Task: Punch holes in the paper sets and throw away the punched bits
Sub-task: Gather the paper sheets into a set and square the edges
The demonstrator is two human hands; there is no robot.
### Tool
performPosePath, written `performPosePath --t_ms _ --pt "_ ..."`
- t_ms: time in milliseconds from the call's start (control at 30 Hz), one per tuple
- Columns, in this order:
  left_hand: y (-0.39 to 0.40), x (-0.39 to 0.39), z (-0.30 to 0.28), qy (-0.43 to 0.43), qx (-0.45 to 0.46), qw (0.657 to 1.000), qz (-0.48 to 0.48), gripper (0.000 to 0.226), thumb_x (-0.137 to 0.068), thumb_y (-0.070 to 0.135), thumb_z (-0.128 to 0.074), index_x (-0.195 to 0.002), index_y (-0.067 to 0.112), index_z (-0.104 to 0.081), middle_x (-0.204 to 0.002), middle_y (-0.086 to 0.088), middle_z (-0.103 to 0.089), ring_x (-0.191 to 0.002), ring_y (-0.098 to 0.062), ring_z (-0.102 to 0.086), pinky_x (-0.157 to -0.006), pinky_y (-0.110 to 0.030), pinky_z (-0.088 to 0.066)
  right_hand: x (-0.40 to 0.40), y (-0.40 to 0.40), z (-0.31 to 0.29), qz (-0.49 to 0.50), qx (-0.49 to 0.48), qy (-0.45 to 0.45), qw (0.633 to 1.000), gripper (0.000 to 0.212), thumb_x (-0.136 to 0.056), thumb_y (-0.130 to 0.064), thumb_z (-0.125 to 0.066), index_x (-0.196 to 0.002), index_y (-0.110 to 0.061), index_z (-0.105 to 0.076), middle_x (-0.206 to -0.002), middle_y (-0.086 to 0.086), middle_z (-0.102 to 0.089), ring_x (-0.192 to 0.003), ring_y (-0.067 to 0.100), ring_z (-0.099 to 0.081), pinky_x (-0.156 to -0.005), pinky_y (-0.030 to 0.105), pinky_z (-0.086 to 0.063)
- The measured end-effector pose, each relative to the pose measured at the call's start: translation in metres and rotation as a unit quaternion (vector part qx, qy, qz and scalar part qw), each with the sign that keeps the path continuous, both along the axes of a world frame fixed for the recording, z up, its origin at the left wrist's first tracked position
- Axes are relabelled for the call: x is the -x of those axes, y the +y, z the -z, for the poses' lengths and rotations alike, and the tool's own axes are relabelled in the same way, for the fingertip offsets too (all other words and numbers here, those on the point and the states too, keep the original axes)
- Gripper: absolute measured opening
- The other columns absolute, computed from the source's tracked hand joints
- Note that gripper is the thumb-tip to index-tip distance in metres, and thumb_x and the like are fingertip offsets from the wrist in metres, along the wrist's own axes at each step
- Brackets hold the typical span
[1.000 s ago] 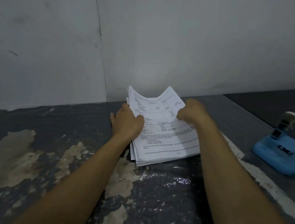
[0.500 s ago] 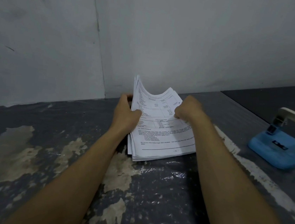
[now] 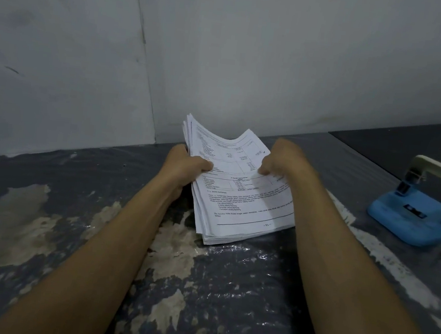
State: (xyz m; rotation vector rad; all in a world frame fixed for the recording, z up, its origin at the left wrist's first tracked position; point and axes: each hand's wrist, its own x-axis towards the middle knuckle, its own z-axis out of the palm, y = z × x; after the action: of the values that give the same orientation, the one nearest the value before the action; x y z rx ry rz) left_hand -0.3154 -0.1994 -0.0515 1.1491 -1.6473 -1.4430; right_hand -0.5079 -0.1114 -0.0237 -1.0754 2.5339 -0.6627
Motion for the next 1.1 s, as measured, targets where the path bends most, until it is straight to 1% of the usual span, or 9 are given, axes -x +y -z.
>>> performPosePath --t_ms 200,333,433,500,567,700,833,967,1100 --pt "0.004 0.0 -0.005 -0.002 0.003 1.0 0.026 0.052 -0.085 -0.003 -0.07 -0.121 0.015 -0.037 -0.107 0.002 -0.057 -0.091 -0.015 -0.062 -0.052 -0.022 -0.052 -0.001 0.0 0.0 0.012 0.013 -0.028 0.999 0.035 -0.075 -0.014 -0.085 -0.078 -0.005 -0.051 -0.08 0.008 -0.06 -0.073 0.023 -0.061 -0.053 0.027 -0.043" --pt "0.003 -0.004 -0.004 0.081 -0.02 0.996 0.01 0.05 -0.085 -0.009 -0.069 -0.126 0.011 -0.047 -0.122 -0.006 -0.063 -0.103 -0.023 -0.066 -0.07 -0.033 -0.06 0.002 0.004 -0.002 0.019 0.084 -0.11 0.99 0.035 -0.075 -0.011 -0.084 -0.072 -0.006 -0.05 -0.077 0.007 -0.06 -0.068 0.02 -0.061 -0.055 0.027 -0.046" --pt "-0.001 -0.011 -0.014 0.131 -0.008 0.991 0.018 0.043 -0.085 -0.011 -0.068 -0.114 0.019 -0.058 -0.121 -0.005 -0.068 -0.098 -0.02 -0.069 -0.071 -0.032 -0.062 0.004 0.008 -0.005 0.004 0.108 -0.189 0.976 0.027 -0.078 -0.016 -0.084 -0.081 -0.005 -0.059 -0.083 0.006 -0.067 -0.073 0.02 -0.066 -0.054 0.029 -0.048" --pt "-0.003 -0.018 -0.024 0.15 0.006 0.988 0.025 0.046 -0.084 -0.012 -0.069 -0.121 0.015 -0.058 -0.122 -0.005 -0.069 -0.1 -0.021 -0.07 -0.073 -0.034 -0.063 0.004 0.009 -0.009 -0.017 0.129 -0.248 0.96 0.03 -0.078 -0.019 -0.084 -0.1 -0.004 -0.069 -0.098 0.008 -0.074 -0.088 0.025 -0.071 -0.075 0.038 -0.057" --pt "-0.007 -0.027 -0.035 0.167 0.03 0.985 0.031 0.054 -0.083 -0.012 -0.07 -0.13 0.01 -0.055 -0.122 -0.007 -0.069 -0.104 -0.024 -0.07 -0.077 -0.038 -0.062 0.004 0.008 -0.012 -0.037 0.17 -0.298 0.939 0.04 -0.076 -0.019 -0.086 -0.11 -0.005 -0.071 -0.11 0.007 -0.074 -0.104 0.026 -0.068 -0.098 0.044 -0.052" --pt "-0.009 -0.047 -0.06 0.185 0.124 0.975 0.025 0.058 -0.082 -0.01 -0.073 -0.133 0.007 -0.051 -0.121 -0.005 -0.07 -0.105 -0.022 -0.07 -0.08 -0.037 -0.061 -0.005 0.003 -0.029 -0.042 0.223 -0.217 0.949 0.042 -0.072 -0.029 -0.089 -0.095 -0.01 -0.059 -0.096 -0.001 -0.07 -0.086 0.016 -0.065 -0.064 0.03 -0.052" --pt "-0.011 -0.062 -0.076 0.211 0.189 0.959 0.015 0.057 -0.083 -0.008 -0.073 -0.132 0.008 -0.051 -0.121 -0.005 -0.07 -0.105 -0.022 -0.071 -0.082 -0.039 -0.061 -0.018 0.003 -0.041 -0.083 0.322 -0.326 0.885 0.073 -0.074 -0.022 -0.088 -0.134 -0.009 -0.048 -0.12 0.006 -0.069 -0.103 0.023 -0.07 -0.091 0.043 -0.057" --pt "-0.01 -0.072 -0.09 0.19 0.269 0.944 -0.013 0.049 -0.084 -0.004 -0.073 -0.124 0.015 -0.054 -0.119 -0.002 -0.07 -0.106 -0.019 -0.07 -0.089 -0.042 -0.059 -0.035 0.0 -0.051 -0.126 0.404 -0.281 0.861 0.035 -0.086 -0.012 -0.076 -0.119 -0.006 -0.067 -0.108 0.006 -0.076 -0.095 0.019 -0.074 -0.086 0.037 -0.06" --pt "-0.009 -0.078 -0.102 0.194 0.317 0.928 -0.035 0.047 -0.085 -0.001 -0.072 -0.125 0.015 -0.054 -0.121 -0.004 -0.069 -0.109 -0.019 -0.069 -0.091 -0.047 -0.058 -0.053 -0.006 -0.064 -0.12 0.47 -0.223 0.845 0.021 -0.091 -0.01 -0.071 -0.112 -0.008 -0.065 -0.099 -0.001 -0.075 -0.086 0.011 -0.074 -0.07 0.023 -0.059"
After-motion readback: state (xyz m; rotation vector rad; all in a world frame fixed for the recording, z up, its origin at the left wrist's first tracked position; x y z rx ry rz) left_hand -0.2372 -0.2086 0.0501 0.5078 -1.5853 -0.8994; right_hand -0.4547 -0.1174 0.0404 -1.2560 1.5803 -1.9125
